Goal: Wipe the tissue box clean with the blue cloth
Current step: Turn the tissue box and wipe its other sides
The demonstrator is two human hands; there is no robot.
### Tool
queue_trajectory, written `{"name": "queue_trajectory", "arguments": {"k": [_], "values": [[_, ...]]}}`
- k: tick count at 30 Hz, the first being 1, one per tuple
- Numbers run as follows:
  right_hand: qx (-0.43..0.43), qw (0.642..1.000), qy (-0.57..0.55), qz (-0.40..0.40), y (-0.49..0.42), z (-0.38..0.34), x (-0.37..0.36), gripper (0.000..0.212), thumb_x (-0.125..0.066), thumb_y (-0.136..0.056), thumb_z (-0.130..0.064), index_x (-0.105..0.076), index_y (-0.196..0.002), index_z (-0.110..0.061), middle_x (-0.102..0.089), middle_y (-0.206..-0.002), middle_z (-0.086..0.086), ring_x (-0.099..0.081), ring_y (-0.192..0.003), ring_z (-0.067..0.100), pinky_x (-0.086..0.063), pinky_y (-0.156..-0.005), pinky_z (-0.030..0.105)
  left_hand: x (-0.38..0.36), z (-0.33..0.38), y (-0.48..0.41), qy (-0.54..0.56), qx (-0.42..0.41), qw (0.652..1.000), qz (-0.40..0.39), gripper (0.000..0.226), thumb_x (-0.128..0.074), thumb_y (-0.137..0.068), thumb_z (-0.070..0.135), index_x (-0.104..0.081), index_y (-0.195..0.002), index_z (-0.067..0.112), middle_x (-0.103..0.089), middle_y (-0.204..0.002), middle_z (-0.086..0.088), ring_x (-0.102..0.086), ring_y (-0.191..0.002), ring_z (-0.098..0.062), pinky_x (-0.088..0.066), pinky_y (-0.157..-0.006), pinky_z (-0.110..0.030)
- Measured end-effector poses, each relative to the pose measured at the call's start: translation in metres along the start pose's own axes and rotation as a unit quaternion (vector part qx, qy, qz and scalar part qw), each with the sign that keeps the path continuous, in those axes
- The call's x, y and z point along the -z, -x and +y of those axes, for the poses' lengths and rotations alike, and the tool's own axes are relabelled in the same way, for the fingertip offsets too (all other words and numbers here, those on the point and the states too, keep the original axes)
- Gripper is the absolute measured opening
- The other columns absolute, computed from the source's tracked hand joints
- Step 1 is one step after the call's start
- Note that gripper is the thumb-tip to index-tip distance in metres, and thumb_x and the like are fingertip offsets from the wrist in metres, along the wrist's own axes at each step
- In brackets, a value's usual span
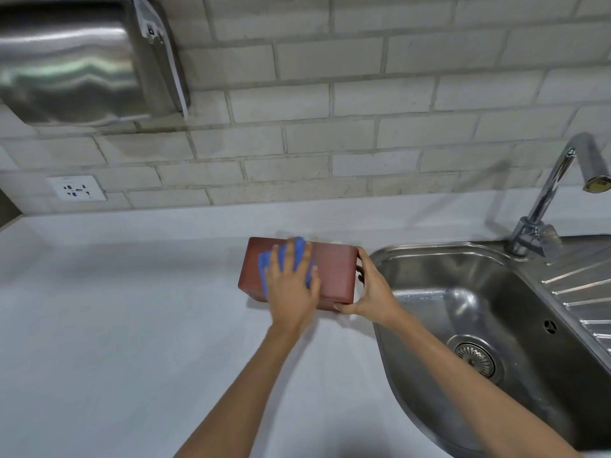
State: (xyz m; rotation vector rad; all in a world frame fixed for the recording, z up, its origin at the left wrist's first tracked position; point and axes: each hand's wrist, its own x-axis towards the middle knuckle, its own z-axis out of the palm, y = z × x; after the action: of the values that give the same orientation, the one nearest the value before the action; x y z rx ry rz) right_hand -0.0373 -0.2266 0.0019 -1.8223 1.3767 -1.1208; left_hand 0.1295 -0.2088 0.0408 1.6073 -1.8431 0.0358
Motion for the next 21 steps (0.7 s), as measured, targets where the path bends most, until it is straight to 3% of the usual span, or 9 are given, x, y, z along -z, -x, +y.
{"name": "queue_trajectory", "arguments": {"k": [3,6,7,9,11,13,14,17,21], "values": [[-0.004,1.0,0.0,0.006,0.002,-0.002,-0.002,0.098,-0.086,-0.051,-0.016,-0.033,-0.134,-0.019,-0.053,-0.127,-0.007,-0.055,-0.112,0.002,-0.042,-0.089,0.01,-0.01,0.028,0.006,-0.025,-0.101,0.994,-0.023,0.046,-0.043,-0.087,0.03,-0.06,-0.128,0.017,-0.056,-0.137,-0.012,-0.047,-0.128,-0.04,-0.037,-0.107,-0.055],[0.022,0.999,0.046,-0.011,-0.002,0.007,0.0,0.066,-0.073,-0.075,-0.008,-0.041,-0.132,-0.014,-0.055,-0.129,0.001,-0.052,-0.103,-0.02,-0.041,-0.091,0.013,-0.012,0.04,0.011,-0.072,-0.201,0.975,-0.056,0.046,-0.046,-0.08,0.031,-0.066,-0.119,0.018,-0.061,-0.132,-0.008,-0.053,-0.123,-0.036,-0.042,-0.103,-0.054],[0.047,0.995,0.08,-0.042,-0.002,0.007,0.003,0.054,-0.071,-0.079,-0.013,-0.047,-0.128,-0.013,-0.059,-0.122,0.005,-0.056,-0.096,-0.018,-0.043,-0.088,0.016,-0.014,0.039,0.011,-0.088,-0.229,0.967,-0.067,0.043,-0.051,-0.079,0.031,-0.067,-0.117,0.019,-0.061,-0.132,-0.006,-0.053,-0.123,-0.035,-0.043,-0.102,-0.053],[0.028,0.999,0.021,-0.031,-0.001,0.0,0.002,0.044,-0.072,-0.076,-0.03,-0.054,-0.113,-0.015,-0.064,-0.102,0.003,-0.063,-0.092,0.0,-0.049,-0.084,0.019,-0.015,0.036,0.008,-0.111,-0.265,0.955,-0.08,0.041,-0.061,-0.076,0.031,-0.068,-0.116,0.022,-0.06,-0.133,-0.005,-0.054,-0.123,-0.035,-0.043,-0.102,-0.053],[0.049,0.996,0.07,-0.02,0.001,0.0,0.006,0.057,-0.078,-0.073,-0.01,-0.045,-0.119,-0.017,-0.059,-0.107,-0.006,-0.06,-0.099,-0.004,-0.046,-0.086,0.01,-0.011,0.03,0.004,-0.126,-0.271,0.952,-0.075,0.045,-0.064,-0.075,0.035,-0.066,-0.119,0.025,-0.061,-0.132,-0.005,-0.055,-0.123,-0.034,-0.042,-0.102,-0.056],[-0.014,1.0,0.015,-0.012,0.0,0.005,0.004,0.088,-0.086,-0.059,-0.004,-0.036,-0.128,-0.025,-0.055,-0.116,-0.016,-0.056,-0.103,-0.012,-0.043,-0.086,0.005,-0.007,0.02,0.001,-0.129,-0.224,0.964,-0.06,0.05,-0.068,-0.072,0.038,-0.064,-0.121,0.028,-0.063,-0.13,-0.006,-0.056,-0.121,-0.035,-0.041,-0.098,-0.061],[-0.015,1.0,-0.011,-0.012,0.001,0.001,0.004,0.096,-0.09,-0.052,-0.008,-0.036,-0.128,-0.029,-0.056,-0.116,-0.015,-0.057,-0.102,-0.007,-0.044,-0.085,0.007,-0.005,0.011,0.0,-0.109,-0.175,0.977,-0.046,0.052,-0.069,-0.072,0.036,-0.063,-0.123,0.027,-0.062,-0.13,-0.009,-0.054,-0.123,-0.038,-0.039,-0.098,-0.063],[-0.002,1.0,-0.021,-0.002,0.002,0.0,0.001,0.1,-0.09,-0.044,-0.018,-0.035,-0.127,-0.027,-0.057,-0.115,-0.006,-0.056,-0.103,0.012,-0.045,-0.086,0.014,0.002,-0.026,-0.005,-0.039,0.011,0.999,0.014,0.048,-0.063,-0.081,0.028,-0.059,-0.128,0.021,-0.053,-0.138,-0.018,-0.043,-0.129,-0.045,-0.032,-0.105,-0.06],[-0.01,1.0,-0.006,0.025,0.009,-0.004,-0.007,0.097,-0.085,-0.043,-0.025,-0.033,-0.124,-0.038,-0.053,-0.113,-0.012,-0.054,-0.101,0.006,-0.043,-0.081,0.005,0.011,-0.06,-0.007,0.101,0.186,0.976,0.058,0.05,-0.052,-0.093,0.026,-0.042,-0.142,0.018,-0.039,-0.146,-0.02,-0.039,-0.13,-0.039,-0.04,-0.101,-0.047]]}}
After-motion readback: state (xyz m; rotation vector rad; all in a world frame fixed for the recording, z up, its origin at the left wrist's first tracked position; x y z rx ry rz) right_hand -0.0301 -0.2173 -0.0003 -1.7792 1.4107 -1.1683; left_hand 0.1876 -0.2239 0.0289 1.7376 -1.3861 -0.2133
